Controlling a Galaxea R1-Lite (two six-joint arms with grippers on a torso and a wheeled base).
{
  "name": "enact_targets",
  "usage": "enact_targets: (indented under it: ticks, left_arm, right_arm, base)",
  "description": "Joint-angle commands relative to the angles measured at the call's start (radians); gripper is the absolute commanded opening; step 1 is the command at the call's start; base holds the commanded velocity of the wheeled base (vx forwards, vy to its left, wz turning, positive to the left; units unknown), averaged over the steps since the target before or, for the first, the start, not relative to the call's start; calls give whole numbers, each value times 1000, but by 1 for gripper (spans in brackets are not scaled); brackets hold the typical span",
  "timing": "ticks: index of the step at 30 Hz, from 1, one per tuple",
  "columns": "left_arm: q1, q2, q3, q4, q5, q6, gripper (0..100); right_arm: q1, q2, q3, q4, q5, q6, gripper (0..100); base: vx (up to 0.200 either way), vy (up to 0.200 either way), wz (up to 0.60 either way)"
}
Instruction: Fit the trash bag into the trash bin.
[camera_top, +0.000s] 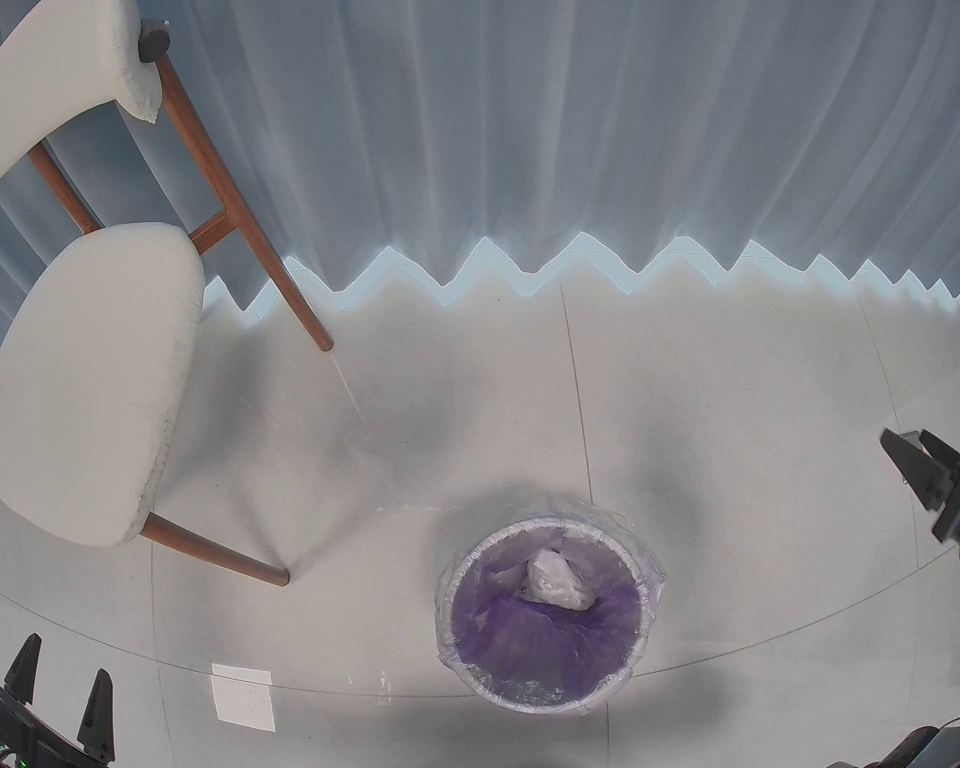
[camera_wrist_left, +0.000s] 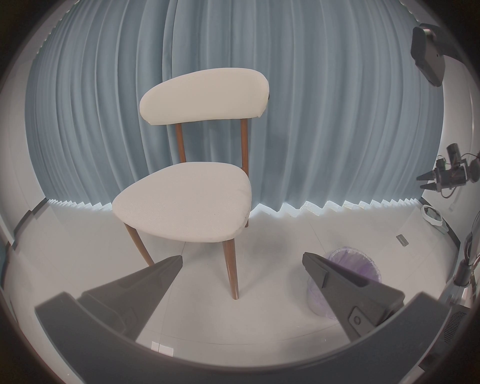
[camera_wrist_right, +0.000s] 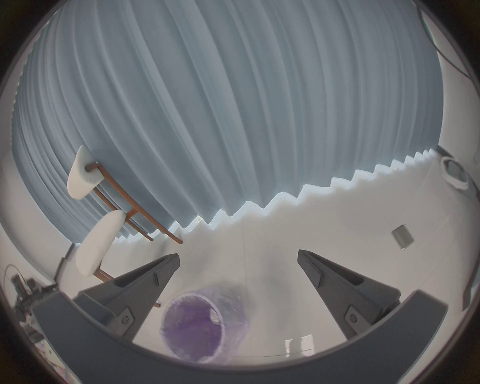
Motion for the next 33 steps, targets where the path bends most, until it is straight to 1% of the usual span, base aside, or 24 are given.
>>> enact_targets:
  ticks: [1,2,3,4,5,6,8,9,10,11,12,13,14,16,17,18,24,33]
  left_arm:
    - [1,-15,18,1,-8,8,100]
    - [1,-15,18,1,0,5,100]
    - [1,-15,18,11,92,-44,100]
    - [1,-15,18,14,104,-72,100]
    - [1,-15,18,13,104,-76,100]
    - [2,-15,18,13,104,-70,100]
    - [1,-15,18,14,95,-39,100]
    - [1,-15,18,17,75,-21,100]
    - [-1,-15,18,33,29,2,100]
    - [-2,-15,18,53,-8,14,100]
    - [-2,-15,18,63,-17,20,100]
    - [-2,-15,18,60,-8,20,100]
    - [-2,-15,18,57,-3,19,100]
    - [-2,-15,18,57,-3,19,100]
    - [-1,-15,18,56,-2,17,100]
    - [-1,-15,18,56,0,16,100]
    - [-1,-15,18,57,1,16,100]
    - [-1,-15,18,57,1,17,100]
  right_arm:
    - [-160,-881,374,376,-232,-87,100]
    - [-160,-881,374,376,-241,-80,100]
    - [-160,-883,374,392,-276,-57,100]
    - [-160,-883,374,392,-276,-53,100]
    - [-160,-883,374,392,-273,-57,100]
    - [-160,-883,374,392,-273,-65,100]
    - [-160,-883,374,392,-262,-113,100]
    - [-160,-883,374,396,-242,-139,100]
    - [-160,-883,372,402,-207,-163,100]
    - [-160,-883,374,410,-156,-188,100]
    - [-160,-881,374,427,-114,-211,100]
    - [-160,-881,374,441,-77,-248,100]
    - [-160,-881,374,442,-69,-264,100]
    - [-160,-881,374,441,-74,-261,100]
    - [-160,-881,374,444,-98,-212,100]
    - [-160,-881,372,444,-106,-206,100]
    - [-160,-881,374,439,-103,-241,100]
    - [-160,-881,374,439,-107,-240,100]
  base:
    - [0,0,0]
    - [0,0,0]
    - [0,0,0]
    - [0,0,0]
    - [0,0,0]
    - [0,0,0]
    - [0,0,0]
    - [0,0,0]
    - [0,0,0]
    - [0,0,0]
    - [0,0,0]
    - [0,0,0]
    - [0,0,0]
    - [0,0,0]
    - [0,0,0]
    - [0,0,0]
    - [0,0,0]
    - [0,0,0]
